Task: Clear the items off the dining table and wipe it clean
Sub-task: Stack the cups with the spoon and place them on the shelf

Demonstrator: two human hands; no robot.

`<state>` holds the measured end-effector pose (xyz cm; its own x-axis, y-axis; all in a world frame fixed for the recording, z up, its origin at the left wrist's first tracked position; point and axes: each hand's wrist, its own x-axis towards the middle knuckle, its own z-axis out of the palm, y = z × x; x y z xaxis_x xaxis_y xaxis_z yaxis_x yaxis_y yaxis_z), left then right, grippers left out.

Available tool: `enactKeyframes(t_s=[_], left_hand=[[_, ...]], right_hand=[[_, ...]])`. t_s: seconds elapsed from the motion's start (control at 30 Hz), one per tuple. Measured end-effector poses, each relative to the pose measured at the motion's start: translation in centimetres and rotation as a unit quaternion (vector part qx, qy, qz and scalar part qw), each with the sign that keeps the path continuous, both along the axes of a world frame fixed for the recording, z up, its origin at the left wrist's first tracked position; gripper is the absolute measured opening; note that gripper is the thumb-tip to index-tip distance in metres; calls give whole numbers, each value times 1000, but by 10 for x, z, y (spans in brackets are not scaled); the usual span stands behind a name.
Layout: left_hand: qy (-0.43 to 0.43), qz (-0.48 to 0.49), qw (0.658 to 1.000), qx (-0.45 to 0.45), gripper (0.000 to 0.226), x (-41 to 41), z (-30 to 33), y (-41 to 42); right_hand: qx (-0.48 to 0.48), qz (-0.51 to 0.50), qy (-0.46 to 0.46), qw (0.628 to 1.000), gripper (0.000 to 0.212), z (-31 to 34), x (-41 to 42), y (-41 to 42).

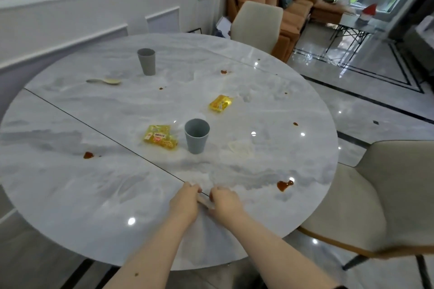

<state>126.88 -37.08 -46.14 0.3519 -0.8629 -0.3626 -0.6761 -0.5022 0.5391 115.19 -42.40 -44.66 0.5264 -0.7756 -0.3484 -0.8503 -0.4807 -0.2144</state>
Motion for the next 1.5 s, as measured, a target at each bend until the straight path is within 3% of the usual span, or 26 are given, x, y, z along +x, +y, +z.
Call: enactKeyframes(t_s=[0.13,0.27,0.37,0.5,0.67,0.87,1.0,1.17,1.5], left_hand=[[-34,-12,999,-18,6,1,-3,-11],[-21,-2,999,-33,16,9,1,-26],[14,83,993,-84,24,14,16,-42],[108,254,946,-170,51,23,45,-65],[202,287,920,-176,95,30,54,-98],[169,297,912,-228,106,30,43,-136],[165,333,891,-260,109,27,38,-146],[184,347,869,-301,90,31,34,-155],[184,296,886,-305,75,40,39,-150]], right_hand=[[23,17,-21,999,27,-7,1,-12],[67,17,-57,996,21,-5,2,-31],[82,-2,-96,992,17,4,0,-53],[70,-73,-197,975,9,20,-10,-84],[93,-210,-398,888,14,42,-5,-114],[145,-245,-559,779,15,70,22,-140],[157,-232,-612,740,13,82,39,-152],[156,-241,-603,744,15,76,61,-162],[161,-254,-523,798,15,50,72,-169]])
